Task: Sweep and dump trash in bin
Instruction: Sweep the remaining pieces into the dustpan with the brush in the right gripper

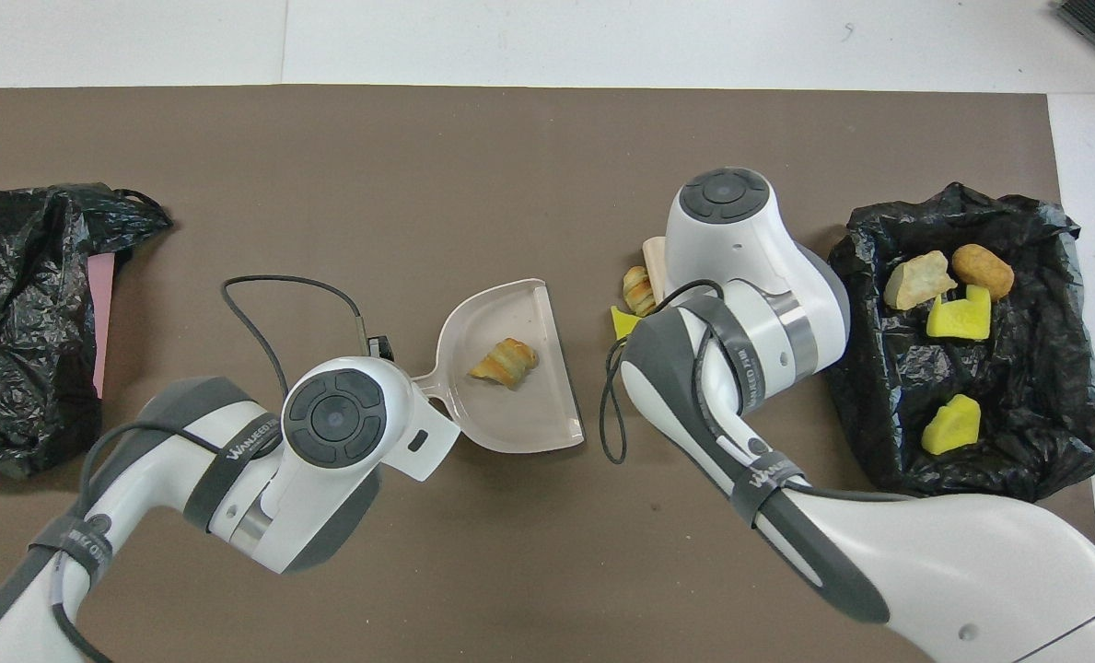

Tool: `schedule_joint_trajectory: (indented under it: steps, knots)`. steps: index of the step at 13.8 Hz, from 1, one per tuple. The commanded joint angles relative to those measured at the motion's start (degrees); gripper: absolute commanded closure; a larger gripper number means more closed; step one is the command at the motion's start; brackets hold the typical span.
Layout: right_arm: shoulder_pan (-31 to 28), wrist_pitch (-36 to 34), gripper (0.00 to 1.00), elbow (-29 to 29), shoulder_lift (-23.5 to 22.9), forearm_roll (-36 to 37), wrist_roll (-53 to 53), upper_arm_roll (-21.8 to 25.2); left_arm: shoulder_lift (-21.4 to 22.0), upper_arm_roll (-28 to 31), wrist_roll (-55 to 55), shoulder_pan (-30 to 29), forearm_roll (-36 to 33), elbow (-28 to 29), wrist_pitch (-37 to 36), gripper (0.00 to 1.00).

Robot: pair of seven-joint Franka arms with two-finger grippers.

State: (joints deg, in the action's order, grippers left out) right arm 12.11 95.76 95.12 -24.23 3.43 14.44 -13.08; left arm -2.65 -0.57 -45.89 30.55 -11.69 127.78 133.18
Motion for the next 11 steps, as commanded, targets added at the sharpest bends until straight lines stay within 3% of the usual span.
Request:
schedule_joint_trajectory:
  steps: [1, 6, 11]
  knots:
    - [2.8, 2.1, 1.0, 1.6, 1.4, -5.9, 0.7, -0.2, 1.0, 0.5, 1.1, 1.0, -1.2, 0.6, -0.6, 1.0]
    - [8.2, 2.1, 1.0, 1.2, 2.4, -11.3, 6.3, -0.3, 1.0, 0.4, 1.3, 0.4, -1.2, 0.8, 0.0, 1.0]
    - [7.4, 1.5, 1.0, -0.3, 4.1, -12.9, 10.6, -0.2, 0.3, 0.4, 0.8, -2.9, -0.7, 0.5, 2.3, 1.0]
